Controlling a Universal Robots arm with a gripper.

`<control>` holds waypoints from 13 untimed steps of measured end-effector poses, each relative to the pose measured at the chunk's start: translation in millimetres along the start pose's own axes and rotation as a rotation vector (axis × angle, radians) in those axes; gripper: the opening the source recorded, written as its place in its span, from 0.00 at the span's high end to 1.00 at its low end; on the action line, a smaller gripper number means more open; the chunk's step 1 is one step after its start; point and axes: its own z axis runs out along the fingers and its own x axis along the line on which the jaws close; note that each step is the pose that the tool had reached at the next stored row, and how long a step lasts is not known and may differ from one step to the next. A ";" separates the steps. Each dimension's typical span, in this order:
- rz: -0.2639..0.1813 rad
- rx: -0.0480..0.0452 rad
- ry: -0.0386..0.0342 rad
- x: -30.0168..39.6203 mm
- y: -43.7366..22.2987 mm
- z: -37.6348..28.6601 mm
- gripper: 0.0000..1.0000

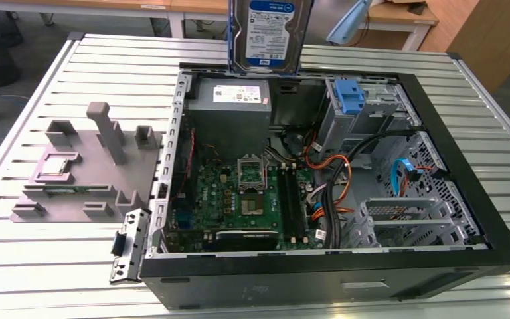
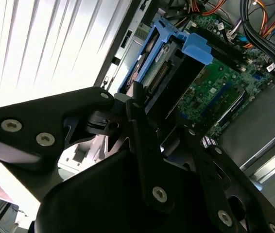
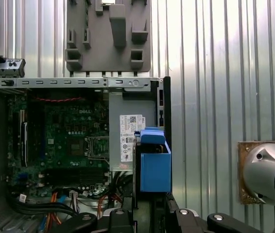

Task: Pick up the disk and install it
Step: 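Pick up the disk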

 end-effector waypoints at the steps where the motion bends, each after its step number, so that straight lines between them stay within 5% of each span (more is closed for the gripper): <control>1: 0.000 0.0000 0.0000 0.7 0.0 0.0 0.65; 13: 0.000 0.0000 -0.0001 8.3 -0.3 -0.4 0.65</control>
